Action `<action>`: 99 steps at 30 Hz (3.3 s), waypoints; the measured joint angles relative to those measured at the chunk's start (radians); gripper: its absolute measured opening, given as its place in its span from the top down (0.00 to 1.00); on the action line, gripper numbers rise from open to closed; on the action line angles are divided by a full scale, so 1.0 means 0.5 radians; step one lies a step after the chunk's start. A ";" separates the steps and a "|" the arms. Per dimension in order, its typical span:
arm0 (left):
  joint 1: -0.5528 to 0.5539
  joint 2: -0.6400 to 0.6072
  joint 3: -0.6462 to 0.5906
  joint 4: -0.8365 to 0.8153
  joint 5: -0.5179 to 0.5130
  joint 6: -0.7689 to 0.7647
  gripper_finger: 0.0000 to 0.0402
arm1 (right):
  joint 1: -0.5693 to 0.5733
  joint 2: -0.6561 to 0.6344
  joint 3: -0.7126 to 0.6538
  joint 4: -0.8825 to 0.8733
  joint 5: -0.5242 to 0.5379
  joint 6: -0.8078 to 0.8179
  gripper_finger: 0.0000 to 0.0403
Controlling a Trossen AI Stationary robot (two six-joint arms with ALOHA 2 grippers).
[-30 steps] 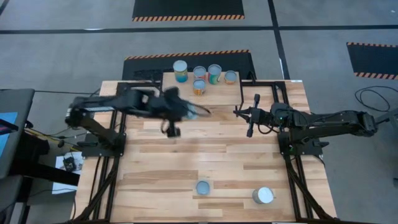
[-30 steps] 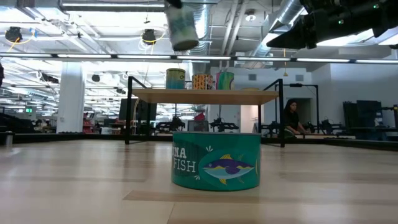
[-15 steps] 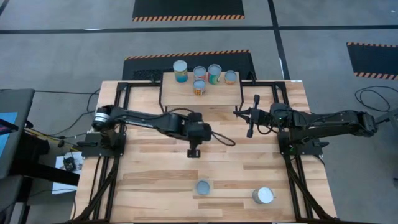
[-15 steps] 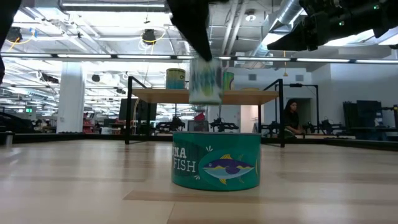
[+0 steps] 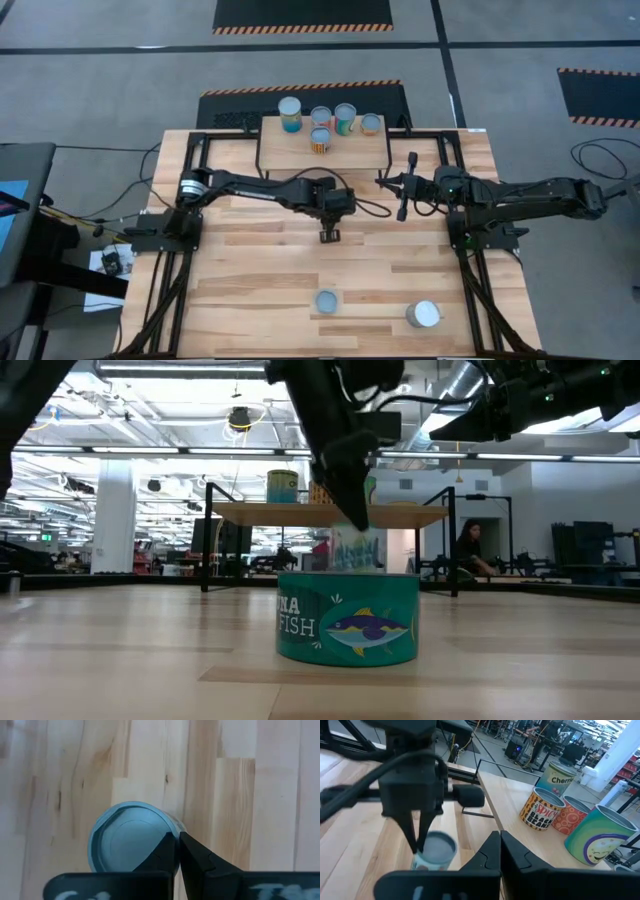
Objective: Pick and place cans onto a shelf
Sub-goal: Put the canned mixed vegetables on the shelf
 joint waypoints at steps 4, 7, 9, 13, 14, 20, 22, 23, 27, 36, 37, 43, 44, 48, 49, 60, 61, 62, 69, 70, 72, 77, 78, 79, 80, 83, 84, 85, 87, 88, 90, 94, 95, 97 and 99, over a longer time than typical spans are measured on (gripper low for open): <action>0.000 0.033 0.000 0.073 0.001 -0.006 1.00 | 0.000 0.000 0.000 -0.001 0.001 0.001 0.97; 0.000 0.032 0.001 0.137 -0.022 -0.013 0.99 | 0.000 0.000 0.000 -0.001 0.001 0.001 0.97; 0.000 0.027 0.001 0.115 -0.055 -0.010 0.96 | 0.000 0.000 0.000 -0.003 0.001 0.001 0.97; 0.000 0.002 0.001 0.115 -0.069 0.020 0.88 | 0.000 0.000 0.000 -0.007 0.001 0.002 0.97; 0.000 -0.003 0.001 0.114 -0.069 0.030 0.86 | 0.000 0.000 0.000 -0.007 0.001 0.002 0.97; -0.004 -0.061 0.001 0.084 -0.056 0.061 0.75 | 0.000 0.000 0.000 -0.013 0.002 0.002 0.96; -0.014 -0.101 0.001 0.029 -0.038 0.093 0.73 | 0.000 0.000 0.000 -0.014 0.002 0.002 0.96; -0.022 -0.127 0.001 0.002 -0.020 0.120 0.73 | 0.000 0.000 0.000 -0.019 0.001 0.002 0.96; -0.064 -0.316 -0.107 -0.013 0.021 0.144 0.78 | 0.000 0.000 0.000 -0.076 0.002 0.004 0.96; -0.141 -1.039 -1.130 0.980 0.196 -0.018 0.99 | 0.001 0.021 0.000 -0.072 -0.333 0.060 0.97; -0.154 -1.138 -1.255 1.113 0.195 -0.044 0.99 | 0.001 0.038 0.000 -0.044 -0.433 0.067 0.97; -0.214 -1.726 -1.950 1.806 0.054 -0.095 0.99 | 0.036 0.271 0.026 0.154 -0.565 0.180 0.95; -0.216 -1.819 -2.055 1.898 0.024 -0.094 0.99 | 0.045 0.327 0.048 0.148 -0.558 0.205 0.93; -0.205 -2.143 -2.437 2.243 -0.026 -0.074 1.00 | 0.079 0.565 0.199 0.045 -0.523 0.297 0.87; -0.199 -2.212 -2.517 2.311 -0.025 -0.067 1.00 | 0.086 0.630 0.242 -0.021 -0.519 0.301 0.85; -0.137 -2.702 -2.940 2.486 -0.038 -0.076 1.00 | 0.119 1.176 0.747 -0.573 -0.398 0.303 0.63; -0.137 -2.707 -2.956 2.516 -0.042 -0.073 1.00 | 0.119 1.216 0.777 -0.589 -0.398 0.303 0.61; -0.137 -2.706 -2.972 2.552 -0.046 -0.065 1.00 | 0.119 1.257 0.802 -0.595 -0.398 0.302 0.58; -0.135 -2.712 -3.005 2.554 -0.090 -0.047 1.00 | 0.130 1.476 0.911 -0.696 -0.398 0.225 0.50; -0.135 -2.712 -3.005 2.558 -0.090 -0.047 1.00 | 0.133 1.506 0.922 -0.692 -0.398 0.199 0.51; -0.135 -2.712 -3.005 2.561 -0.090 -0.048 1.00 | 0.139 1.552 0.929 -0.684 -0.352 0.160 0.52; -0.135 -2.711 -3.005 2.562 -0.105 -0.053 1.00 | 0.145 1.662 0.931 -0.661 -0.141 0.097 0.61; -0.135 -2.710 -3.005 2.559 -0.105 -0.061 1.00 | 0.143 1.665 0.932 -0.660 -0.140 0.090 0.63; -0.135 -2.709 -3.005 2.558 -0.106 -0.062 1.00 | 0.143 1.672 0.932 -0.661 -0.136 0.090 0.65; -0.135 -2.709 -3.005 2.560 -0.106 -0.062 1.00 | 0.145 1.692 0.934 -0.636 -0.117 0.087 0.68; -0.135 -2.709 -3.005 2.559 -0.106 -0.066 1.00 | 0.155 1.700 0.935 -0.630 -0.091 0.079 0.76; -0.135 -2.709 -3.005 2.559 -0.106 -0.067 1.00 | 0.156 1.701 0.935 -0.625 -0.091 0.058 0.79; -0.135 -2.709 -3.005 2.555 -0.106 -0.068 1.00 | 0.155 1.701 0.934 -0.625 -0.092 0.045 0.82; -0.135 -2.709 -3.005 2.556 -0.106 -0.068 1.00 | 0.157 1.692 0.932 -0.630 -0.092 0.030 0.89; -0.135 -2.709 -3.005 2.555 -0.106 -0.069 1.00 | 0.157 1.678 0.931 -0.635 -0.099 0.031 0.92; -0.135 -2.709 -3.005 2.554 -0.106 -0.069 1.00 | 0.157 1.655 0.928 -0.650 -0.108 0.028 0.97; -0.135 -2.709 -3.005 2.553 -0.106 -0.069 1.00 | 0.157 1.552 0.965 -0.788 -0.116 0.027 0.95; -0.135 -2.709 -3.005 2.553 -0.106 -0.069 1.00 | 0.157 1.515 1.002 -0.850 -0.115 0.034 0.95; -0.135 -2.709 -3.005 2.553 -0.106 -0.069 1.00 | 0.157 1.441 1.094 -0.954 -0.114 0.054 0.96; -0.135 -2.709 -3.005 2.551 -0.106 -0.069 1.00 | 0.156 1.385 1.197 -1.044 -0.107 0.083 0.97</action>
